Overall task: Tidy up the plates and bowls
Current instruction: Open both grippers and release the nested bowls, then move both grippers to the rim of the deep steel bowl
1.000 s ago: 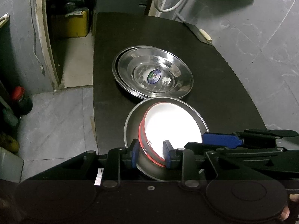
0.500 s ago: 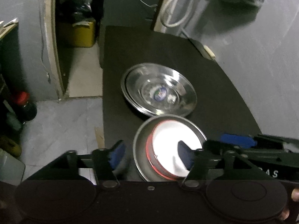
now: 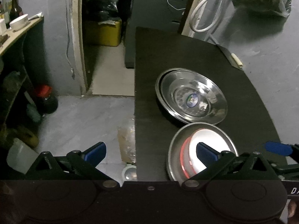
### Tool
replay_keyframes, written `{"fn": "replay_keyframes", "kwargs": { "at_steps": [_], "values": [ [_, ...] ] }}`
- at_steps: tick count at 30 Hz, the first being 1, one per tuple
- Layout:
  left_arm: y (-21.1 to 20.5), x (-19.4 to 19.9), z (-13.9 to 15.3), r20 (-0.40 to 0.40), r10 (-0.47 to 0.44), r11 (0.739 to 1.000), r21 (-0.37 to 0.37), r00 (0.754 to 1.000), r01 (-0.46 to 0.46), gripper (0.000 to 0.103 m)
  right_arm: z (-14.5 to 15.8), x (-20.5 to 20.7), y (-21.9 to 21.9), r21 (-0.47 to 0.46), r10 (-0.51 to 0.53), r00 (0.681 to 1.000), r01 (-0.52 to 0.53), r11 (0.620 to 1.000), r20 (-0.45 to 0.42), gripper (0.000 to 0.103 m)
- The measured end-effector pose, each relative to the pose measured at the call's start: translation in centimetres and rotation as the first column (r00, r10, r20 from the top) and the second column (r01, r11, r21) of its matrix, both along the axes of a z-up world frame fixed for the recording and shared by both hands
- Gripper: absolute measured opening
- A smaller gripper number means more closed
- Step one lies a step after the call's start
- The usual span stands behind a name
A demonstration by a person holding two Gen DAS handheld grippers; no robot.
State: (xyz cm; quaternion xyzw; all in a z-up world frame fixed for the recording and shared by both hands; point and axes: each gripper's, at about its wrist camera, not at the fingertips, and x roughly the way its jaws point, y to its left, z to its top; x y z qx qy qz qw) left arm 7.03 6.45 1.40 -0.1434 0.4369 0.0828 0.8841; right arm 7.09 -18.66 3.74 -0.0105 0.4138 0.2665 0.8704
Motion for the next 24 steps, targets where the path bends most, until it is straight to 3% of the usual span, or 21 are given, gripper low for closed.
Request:
{"fn": "replay_keyframes", "kwargs": {
  "at_steps": [13, 24],
  "values": [
    [1.6, -1.0, -0.5, -0.036, 0.06, 0.998, 0.032, 0.998, -0.059, 0.102, -0.8, 1.2, -0.3, -0.041, -0.023, 1.0, 0.023, 0.999, -0.008, 0.103],
    [1.1, -1.1, -0.5, -0.043, 0.044, 0.998, 0.044, 0.998, -0.042, 0.102, -1.4, 1.8, -0.5, -0.069, -0.038, 0.999, 0.036, 0.997, -0.02, 0.103]
  ]
}}
